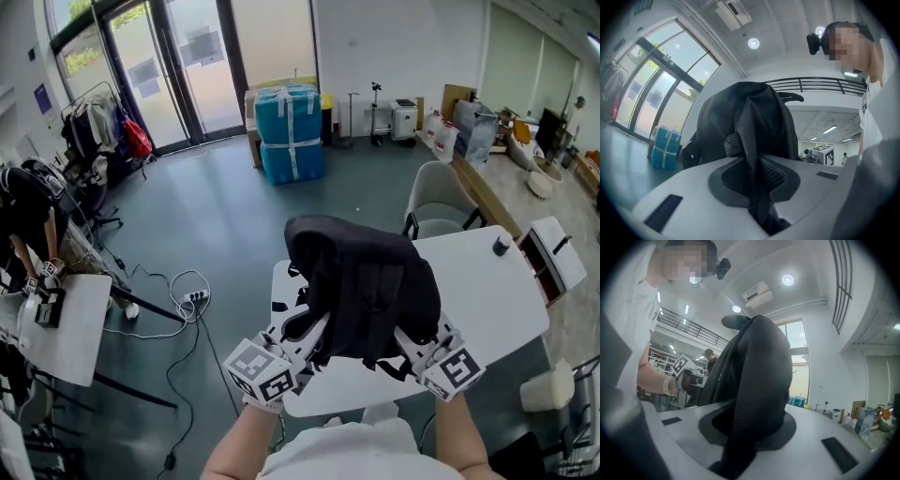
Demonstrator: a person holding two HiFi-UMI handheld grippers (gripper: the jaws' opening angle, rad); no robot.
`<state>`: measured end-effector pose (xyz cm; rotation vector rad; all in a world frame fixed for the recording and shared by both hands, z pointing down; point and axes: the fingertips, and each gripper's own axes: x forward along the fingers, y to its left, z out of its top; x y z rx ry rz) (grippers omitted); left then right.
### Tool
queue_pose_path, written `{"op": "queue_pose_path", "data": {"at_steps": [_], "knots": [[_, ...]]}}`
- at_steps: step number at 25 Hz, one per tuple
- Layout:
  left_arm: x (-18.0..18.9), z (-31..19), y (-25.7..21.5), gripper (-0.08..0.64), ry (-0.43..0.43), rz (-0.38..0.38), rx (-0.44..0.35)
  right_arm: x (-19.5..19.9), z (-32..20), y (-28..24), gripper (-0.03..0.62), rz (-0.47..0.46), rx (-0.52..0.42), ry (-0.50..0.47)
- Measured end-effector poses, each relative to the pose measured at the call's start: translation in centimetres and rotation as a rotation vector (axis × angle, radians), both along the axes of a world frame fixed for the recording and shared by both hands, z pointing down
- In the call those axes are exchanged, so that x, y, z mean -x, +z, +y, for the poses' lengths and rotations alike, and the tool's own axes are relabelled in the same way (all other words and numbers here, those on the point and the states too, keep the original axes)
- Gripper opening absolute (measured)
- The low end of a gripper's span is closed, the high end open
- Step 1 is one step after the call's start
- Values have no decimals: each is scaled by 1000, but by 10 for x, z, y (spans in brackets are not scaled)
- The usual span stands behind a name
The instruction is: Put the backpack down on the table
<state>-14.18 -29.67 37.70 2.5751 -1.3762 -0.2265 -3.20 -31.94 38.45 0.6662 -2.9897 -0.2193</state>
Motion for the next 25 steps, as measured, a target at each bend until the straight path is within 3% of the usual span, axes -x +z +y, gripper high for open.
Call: {"op": "queue_pose_path", "data": {"at_steps": [12,19,25], "knots": [[32,-61,21,60,-95,-25,-33,33,-69,21,98,-14,-25,-73],[54,-98,23,60,-133,-16,-4,57,-110,24,98,0,-4,-84],[59,-112,53,60,-154,-12,26,63,-130,54,98,24,28,-80]]}}
